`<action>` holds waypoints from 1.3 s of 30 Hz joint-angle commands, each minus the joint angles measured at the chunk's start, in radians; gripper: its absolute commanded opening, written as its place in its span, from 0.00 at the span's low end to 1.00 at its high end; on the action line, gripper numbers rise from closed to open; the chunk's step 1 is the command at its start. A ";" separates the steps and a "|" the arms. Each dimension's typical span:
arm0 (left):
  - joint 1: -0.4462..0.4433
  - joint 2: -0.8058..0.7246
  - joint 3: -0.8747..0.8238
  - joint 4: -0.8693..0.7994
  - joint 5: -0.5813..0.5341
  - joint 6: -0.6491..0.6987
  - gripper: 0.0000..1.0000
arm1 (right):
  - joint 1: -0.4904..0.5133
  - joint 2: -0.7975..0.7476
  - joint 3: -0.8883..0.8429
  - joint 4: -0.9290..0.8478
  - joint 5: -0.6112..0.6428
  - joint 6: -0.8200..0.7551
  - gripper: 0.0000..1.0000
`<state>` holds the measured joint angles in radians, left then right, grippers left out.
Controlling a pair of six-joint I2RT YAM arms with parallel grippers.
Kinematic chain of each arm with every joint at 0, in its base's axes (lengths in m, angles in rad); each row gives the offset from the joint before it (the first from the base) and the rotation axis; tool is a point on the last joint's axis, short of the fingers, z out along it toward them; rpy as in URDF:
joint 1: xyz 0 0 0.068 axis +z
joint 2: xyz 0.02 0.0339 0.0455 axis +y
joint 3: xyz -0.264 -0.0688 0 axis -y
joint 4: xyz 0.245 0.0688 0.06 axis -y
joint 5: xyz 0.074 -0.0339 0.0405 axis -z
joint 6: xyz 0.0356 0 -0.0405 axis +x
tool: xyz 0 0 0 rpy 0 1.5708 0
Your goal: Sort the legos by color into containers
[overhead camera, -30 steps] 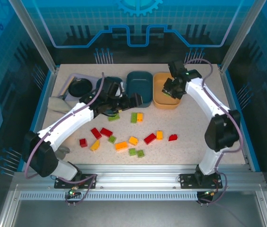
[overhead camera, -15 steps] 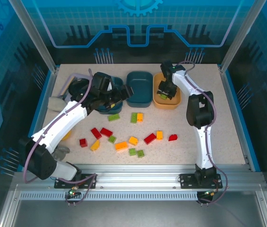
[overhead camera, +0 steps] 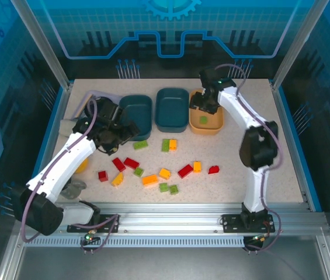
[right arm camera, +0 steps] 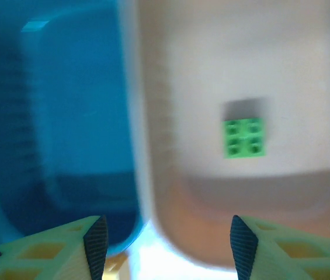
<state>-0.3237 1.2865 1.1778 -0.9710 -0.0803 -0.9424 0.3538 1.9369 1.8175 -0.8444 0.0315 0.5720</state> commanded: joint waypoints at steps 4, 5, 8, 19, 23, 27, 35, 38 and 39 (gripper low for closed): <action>0.133 -0.064 -0.187 -0.224 -0.026 -0.104 0.85 | 0.181 -0.245 -0.292 0.314 -0.264 -0.273 0.62; 0.155 -0.072 -0.212 -0.221 -0.021 -0.107 0.86 | 0.201 -0.253 -0.323 0.326 -0.301 -0.283 0.62; 0.229 -0.077 -0.296 -0.189 -0.001 -0.086 0.87 | 0.264 -0.280 -0.415 0.371 -0.402 -0.313 0.63; 0.297 0.051 -0.382 0.001 0.035 0.010 0.86 | 0.352 -0.241 -0.426 0.355 -0.473 -0.308 0.64; 0.313 0.074 -0.404 0.043 0.039 0.034 0.83 | 0.351 -0.224 -0.396 0.339 -0.477 -0.311 0.64; 0.313 0.114 -0.424 0.079 0.041 0.048 0.77 | 0.350 -0.212 -0.385 0.327 -0.479 -0.301 0.63; 0.313 0.132 -0.422 0.106 0.018 0.079 0.53 | 0.345 -0.205 -0.383 0.317 -0.464 -0.280 0.62; 0.313 0.104 -0.428 0.103 0.017 0.080 0.44 | 0.341 -0.209 -0.385 0.314 -0.455 -0.277 0.62; 0.312 0.091 -0.429 0.103 0.019 0.080 0.41 | 0.338 -0.211 -0.387 0.315 -0.450 -0.275 0.62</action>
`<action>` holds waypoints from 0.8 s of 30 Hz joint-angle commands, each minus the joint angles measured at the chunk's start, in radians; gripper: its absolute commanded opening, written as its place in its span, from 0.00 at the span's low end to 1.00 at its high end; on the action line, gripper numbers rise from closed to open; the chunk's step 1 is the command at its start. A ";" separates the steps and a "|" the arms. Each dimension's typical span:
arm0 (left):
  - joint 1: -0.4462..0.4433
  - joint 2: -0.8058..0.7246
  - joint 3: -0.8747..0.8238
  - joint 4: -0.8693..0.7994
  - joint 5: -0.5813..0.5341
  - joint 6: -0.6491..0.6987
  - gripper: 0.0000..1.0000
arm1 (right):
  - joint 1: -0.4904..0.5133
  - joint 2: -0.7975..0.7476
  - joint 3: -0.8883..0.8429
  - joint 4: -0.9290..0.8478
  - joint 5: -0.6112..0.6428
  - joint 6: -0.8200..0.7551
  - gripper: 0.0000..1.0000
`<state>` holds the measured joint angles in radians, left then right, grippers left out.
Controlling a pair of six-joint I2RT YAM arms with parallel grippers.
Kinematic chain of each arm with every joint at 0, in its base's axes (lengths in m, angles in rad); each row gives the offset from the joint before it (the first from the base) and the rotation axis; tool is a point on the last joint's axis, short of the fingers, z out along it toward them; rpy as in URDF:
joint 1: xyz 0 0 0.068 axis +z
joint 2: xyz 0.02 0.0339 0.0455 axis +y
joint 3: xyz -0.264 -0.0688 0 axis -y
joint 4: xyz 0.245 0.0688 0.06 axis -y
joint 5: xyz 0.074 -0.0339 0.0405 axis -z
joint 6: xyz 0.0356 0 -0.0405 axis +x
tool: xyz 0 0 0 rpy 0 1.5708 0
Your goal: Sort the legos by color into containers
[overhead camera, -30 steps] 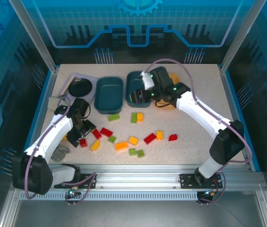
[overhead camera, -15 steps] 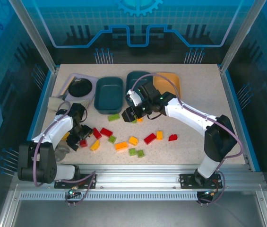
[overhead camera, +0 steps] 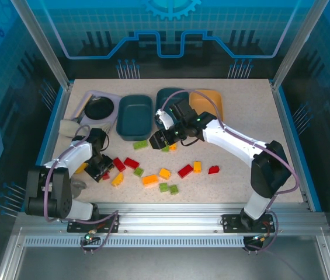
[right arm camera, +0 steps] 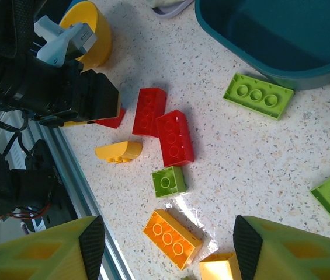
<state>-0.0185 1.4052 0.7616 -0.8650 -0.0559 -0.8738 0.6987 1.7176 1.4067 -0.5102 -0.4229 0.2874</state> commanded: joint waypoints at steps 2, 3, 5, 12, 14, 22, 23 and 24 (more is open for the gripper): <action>0.006 -0.051 -0.012 -0.013 0.000 0.007 0.37 | -0.014 0.001 0.020 -0.014 0.007 0.019 0.62; 0.005 -0.064 -0.005 -0.026 -0.001 0.006 0.36 | -0.019 -0.001 0.018 -0.009 0.006 0.025 0.62; -0.010 -0.093 0.029 -0.065 -0.015 0.003 0.36 | -0.028 -0.010 0.015 0.000 0.006 0.040 0.62; -0.091 -0.051 0.320 -0.159 -0.043 0.020 0.37 | -0.059 -0.072 -0.018 0.096 -0.003 0.086 0.63; -0.115 0.018 0.432 -0.159 -0.050 0.038 0.37 | -0.069 -0.086 -0.032 0.138 0.005 0.109 0.63; -0.175 0.428 0.868 -0.165 -0.053 0.118 0.40 | -0.121 -0.096 -0.022 0.202 0.043 0.181 0.63; -0.175 0.486 0.918 -0.172 -0.054 0.124 0.40 | -0.132 -0.099 -0.024 0.202 0.048 0.190 0.63; -0.175 0.545 0.970 -0.183 -0.055 0.133 0.41 | -0.140 -0.101 -0.023 0.194 0.057 0.196 0.63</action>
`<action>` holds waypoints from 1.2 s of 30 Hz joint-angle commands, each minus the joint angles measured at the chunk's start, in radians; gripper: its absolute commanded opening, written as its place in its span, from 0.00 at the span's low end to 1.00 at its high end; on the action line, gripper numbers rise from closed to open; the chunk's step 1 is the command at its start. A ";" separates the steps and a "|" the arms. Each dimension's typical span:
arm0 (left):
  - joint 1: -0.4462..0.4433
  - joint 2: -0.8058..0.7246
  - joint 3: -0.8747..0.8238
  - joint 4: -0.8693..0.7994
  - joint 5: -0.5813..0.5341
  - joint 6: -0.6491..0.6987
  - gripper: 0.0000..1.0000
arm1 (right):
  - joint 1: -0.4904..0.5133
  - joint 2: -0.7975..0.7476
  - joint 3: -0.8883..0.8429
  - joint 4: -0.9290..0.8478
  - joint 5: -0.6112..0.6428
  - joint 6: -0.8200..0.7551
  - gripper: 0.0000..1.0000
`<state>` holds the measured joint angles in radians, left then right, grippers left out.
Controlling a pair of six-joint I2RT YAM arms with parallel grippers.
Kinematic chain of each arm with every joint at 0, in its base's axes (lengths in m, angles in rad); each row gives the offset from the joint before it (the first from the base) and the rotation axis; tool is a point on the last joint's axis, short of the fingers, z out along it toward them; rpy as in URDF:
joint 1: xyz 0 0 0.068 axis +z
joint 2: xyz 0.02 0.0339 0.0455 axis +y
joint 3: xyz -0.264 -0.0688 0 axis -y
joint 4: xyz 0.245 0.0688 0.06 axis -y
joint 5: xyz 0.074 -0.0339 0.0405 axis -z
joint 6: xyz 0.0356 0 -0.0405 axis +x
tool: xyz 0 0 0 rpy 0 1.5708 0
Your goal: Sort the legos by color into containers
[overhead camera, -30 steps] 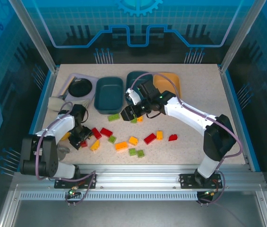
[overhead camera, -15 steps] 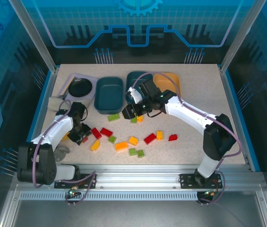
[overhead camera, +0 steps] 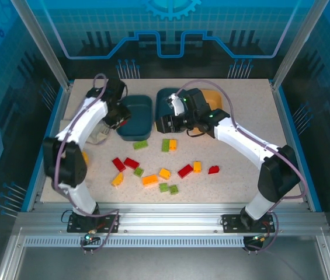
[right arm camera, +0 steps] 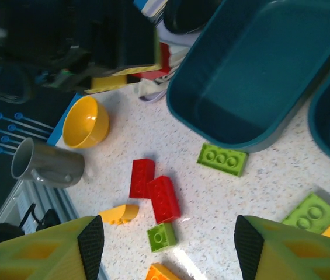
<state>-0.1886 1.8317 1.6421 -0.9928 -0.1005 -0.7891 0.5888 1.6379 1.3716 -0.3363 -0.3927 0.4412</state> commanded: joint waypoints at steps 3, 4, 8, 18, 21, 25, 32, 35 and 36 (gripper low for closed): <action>-0.005 0.274 0.217 -0.086 -0.009 0.064 0.41 | -0.042 -0.031 0.011 -0.027 0.063 0.035 0.63; -0.005 0.310 0.246 -0.094 -0.006 0.069 0.42 | -0.045 -0.034 0.006 -0.044 0.075 0.032 0.63; -0.003 0.423 0.345 -0.121 0.004 0.083 0.45 | -0.052 -0.044 -0.013 -0.132 0.120 0.030 0.63; -0.003 0.413 0.389 -0.108 0.051 0.103 0.66 | -0.051 -0.130 -0.109 -0.258 0.244 0.025 0.64; -0.006 0.368 0.413 -0.110 0.063 0.102 0.71 | -0.054 -0.153 -0.124 -0.325 0.310 0.043 0.63; -0.016 0.287 0.419 -0.104 0.068 0.096 0.77 | -0.056 -0.149 -0.129 -0.449 0.380 0.082 0.60; -0.084 0.020 0.213 0.027 0.124 0.151 0.81 | -0.064 -0.095 -0.193 -0.561 0.403 0.182 0.48; -0.133 -0.118 0.030 0.109 0.167 0.169 0.81 | -0.064 -0.041 -0.193 -0.567 0.396 0.202 0.45; -0.149 -0.161 -0.037 0.131 0.179 0.169 0.81 | -0.065 -0.023 -0.192 -0.570 0.393 0.209 0.45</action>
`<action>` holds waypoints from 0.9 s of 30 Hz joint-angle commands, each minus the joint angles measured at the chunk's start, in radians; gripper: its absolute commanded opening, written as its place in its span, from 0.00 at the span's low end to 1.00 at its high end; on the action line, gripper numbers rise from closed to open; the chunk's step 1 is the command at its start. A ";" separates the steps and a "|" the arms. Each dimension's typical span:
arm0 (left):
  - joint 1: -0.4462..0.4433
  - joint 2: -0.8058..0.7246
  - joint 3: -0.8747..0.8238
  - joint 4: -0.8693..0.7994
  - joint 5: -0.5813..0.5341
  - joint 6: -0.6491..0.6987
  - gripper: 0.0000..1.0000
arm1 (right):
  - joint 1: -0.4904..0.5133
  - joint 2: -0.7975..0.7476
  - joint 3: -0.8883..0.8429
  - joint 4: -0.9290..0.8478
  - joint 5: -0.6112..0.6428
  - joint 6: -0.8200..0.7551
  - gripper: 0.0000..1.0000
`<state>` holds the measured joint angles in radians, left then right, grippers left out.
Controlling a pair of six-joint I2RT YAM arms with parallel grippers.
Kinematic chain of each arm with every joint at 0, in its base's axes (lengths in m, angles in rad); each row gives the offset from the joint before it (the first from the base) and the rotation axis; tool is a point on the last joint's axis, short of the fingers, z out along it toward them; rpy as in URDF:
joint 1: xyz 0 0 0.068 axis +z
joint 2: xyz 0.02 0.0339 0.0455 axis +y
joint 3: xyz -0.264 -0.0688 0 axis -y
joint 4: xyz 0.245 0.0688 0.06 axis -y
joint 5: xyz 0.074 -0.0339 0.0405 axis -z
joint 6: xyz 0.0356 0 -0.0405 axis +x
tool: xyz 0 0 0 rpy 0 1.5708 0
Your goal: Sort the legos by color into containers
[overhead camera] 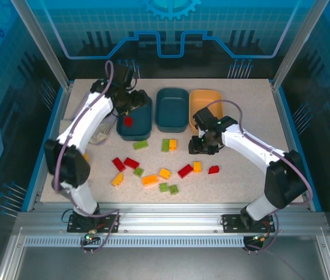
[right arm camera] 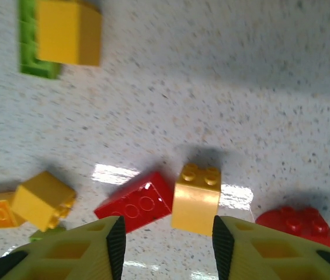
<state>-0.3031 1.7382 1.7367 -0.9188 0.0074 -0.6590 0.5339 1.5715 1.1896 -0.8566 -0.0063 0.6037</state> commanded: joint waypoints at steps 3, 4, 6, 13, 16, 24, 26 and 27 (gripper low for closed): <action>-0.071 -0.192 -0.314 0.109 0.098 0.014 0.81 | -0.013 0.092 -0.004 -0.059 0.001 0.066 0.46; -0.079 -0.225 -0.361 0.119 0.101 0.005 0.81 | -0.013 0.104 -0.002 -0.066 0.002 0.071 0.46; -0.094 -0.299 -0.457 0.141 0.108 -0.010 0.81 | -0.014 0.129 -0.002 -0.077 0.003 0.082 0.48; -0.138 -0.444 -0.610 0.170 0.125 -0.040 0.81 | -0.017 0.184 -0.021 -0.075 -0.004 0.100 0.52; -0.147 -0.455 -0.626 0.165 0.123 -0.049 0.81 | -0.017 0.207 -0.021 -0.068 -0.021 0.106 0.51; -0.154 -0.461 -0.629 0.169 0.115 -0.051 0.81 | -0.012 0.232 -0.035 -0.053 -0.046 0.128 0.52; -0.154 -0.460 -0.633 0.171 0.117 -0.053 0.81 | -0.009 0.241 -0.036 -0.047 -0.051 0.134 0.52; -0.154 -0.460 -0.635 0.172 0.118 -0.053 0.81 | -0.008 0.247 -0.036 -0.045 -0.052 0.139 0.52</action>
<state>-0.4484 1.2938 1.1152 -0.7559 0.1097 -0.7048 0.5274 1.7779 1.1778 -0.8829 -0.0494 0.7155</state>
